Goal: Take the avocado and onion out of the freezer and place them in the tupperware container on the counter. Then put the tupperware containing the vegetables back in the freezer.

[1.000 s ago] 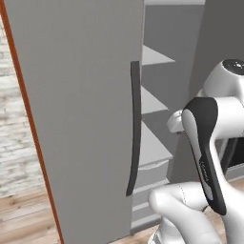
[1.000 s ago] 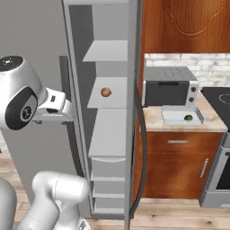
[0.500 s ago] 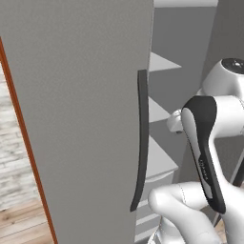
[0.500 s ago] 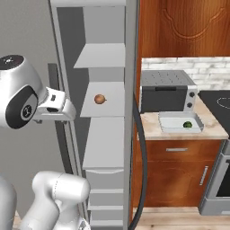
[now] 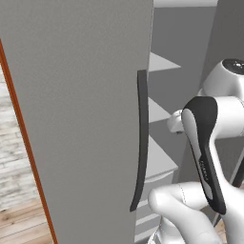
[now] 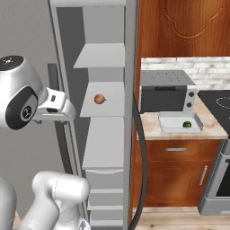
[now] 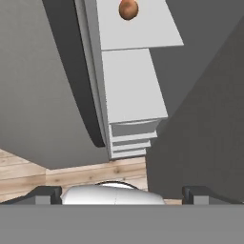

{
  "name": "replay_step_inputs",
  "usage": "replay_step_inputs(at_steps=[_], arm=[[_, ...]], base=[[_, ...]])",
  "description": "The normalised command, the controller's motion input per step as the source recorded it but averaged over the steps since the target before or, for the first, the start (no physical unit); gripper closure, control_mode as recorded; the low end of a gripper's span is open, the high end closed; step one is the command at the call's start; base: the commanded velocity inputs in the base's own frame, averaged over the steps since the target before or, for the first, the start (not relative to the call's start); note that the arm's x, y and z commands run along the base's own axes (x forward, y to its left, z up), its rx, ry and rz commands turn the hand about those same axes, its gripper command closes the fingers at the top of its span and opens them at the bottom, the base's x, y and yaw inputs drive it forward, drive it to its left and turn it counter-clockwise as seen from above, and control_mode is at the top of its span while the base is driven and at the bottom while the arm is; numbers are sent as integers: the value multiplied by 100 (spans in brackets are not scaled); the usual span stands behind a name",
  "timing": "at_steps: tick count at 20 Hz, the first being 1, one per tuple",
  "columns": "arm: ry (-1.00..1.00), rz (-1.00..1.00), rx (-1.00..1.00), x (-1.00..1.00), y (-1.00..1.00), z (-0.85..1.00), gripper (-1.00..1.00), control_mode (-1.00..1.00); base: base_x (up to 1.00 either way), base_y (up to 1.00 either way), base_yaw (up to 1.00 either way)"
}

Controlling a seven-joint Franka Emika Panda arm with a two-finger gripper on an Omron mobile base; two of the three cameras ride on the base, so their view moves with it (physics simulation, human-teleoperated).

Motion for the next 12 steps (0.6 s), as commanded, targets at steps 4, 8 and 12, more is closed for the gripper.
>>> replay_step_inputs(at_steps=[4, 8, 12], arm=[[-1, 2, 0, 1, -19, -3, -100, -100], [-11, 4, 3, 0, -29, -13, -100, -100], [-7, 0, 4, 19, -8, -19, -100, -100]], base=[[0, 0, 0], [0, 0, 0], [0, 0, 0]])
